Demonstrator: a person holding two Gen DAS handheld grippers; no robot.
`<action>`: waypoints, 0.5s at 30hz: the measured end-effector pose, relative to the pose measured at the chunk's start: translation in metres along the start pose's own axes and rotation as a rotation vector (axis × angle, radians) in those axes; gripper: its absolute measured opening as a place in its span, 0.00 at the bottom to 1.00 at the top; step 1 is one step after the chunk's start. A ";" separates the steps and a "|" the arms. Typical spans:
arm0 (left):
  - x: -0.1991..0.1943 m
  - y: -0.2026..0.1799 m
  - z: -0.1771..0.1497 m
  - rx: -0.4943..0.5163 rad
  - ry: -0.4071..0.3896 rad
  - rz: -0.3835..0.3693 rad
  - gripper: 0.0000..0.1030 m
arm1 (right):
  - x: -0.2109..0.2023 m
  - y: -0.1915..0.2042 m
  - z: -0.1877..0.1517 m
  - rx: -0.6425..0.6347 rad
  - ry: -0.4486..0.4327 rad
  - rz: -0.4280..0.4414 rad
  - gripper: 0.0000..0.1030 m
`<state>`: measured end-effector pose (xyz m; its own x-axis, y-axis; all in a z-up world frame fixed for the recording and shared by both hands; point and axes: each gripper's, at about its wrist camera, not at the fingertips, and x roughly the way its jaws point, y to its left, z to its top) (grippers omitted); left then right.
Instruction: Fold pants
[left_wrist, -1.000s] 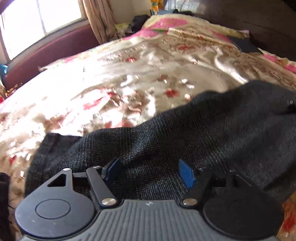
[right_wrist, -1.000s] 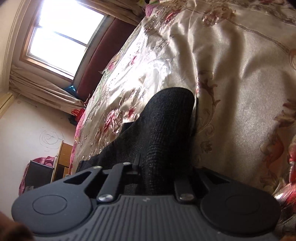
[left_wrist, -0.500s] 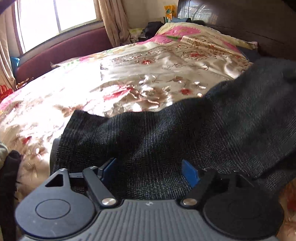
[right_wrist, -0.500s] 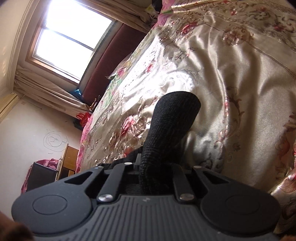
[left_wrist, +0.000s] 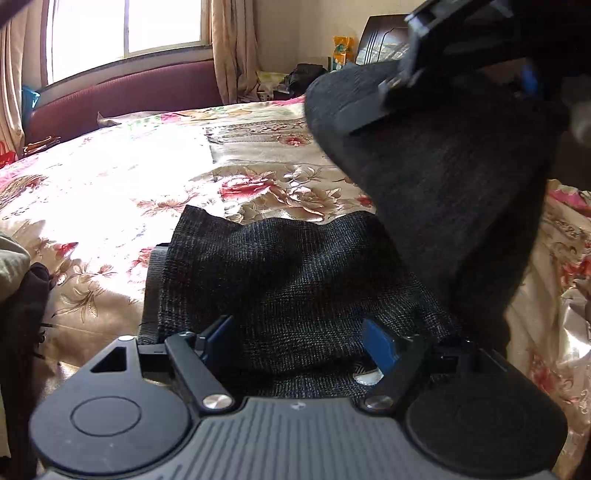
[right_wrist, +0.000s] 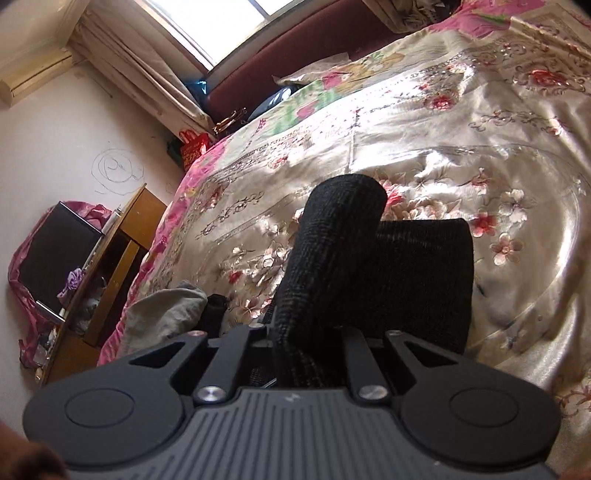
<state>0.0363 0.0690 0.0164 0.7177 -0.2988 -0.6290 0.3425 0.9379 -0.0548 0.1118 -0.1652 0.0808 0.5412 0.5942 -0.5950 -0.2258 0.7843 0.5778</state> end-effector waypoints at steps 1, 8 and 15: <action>-0.007 0.002 -0.001 -0.001 -0.004 -0.002 0.87 | 0.011 0.005 -0.003 -0.005 0.015 -0.013 0.11; -0.030 0.008 -0.028 0.034 0.036 0.003 0.87 | 0.074 0.032 -0.024 -0.101 0.101 -0.143 0.14; -0.030 0.016 -0.032 0.010 0.026 -0.010 0.87 | 0.096 0.052 -0.034 -0.169 0.124 -0.197 0.16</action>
<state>0.0007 0.0985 0.0097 0.6984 -0.3036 -0.6482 0.3561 0.9329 -0.0533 0.1243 -0.0618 0.0345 0.4868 0.4369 -0.7564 -0.2637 0.8990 0.3496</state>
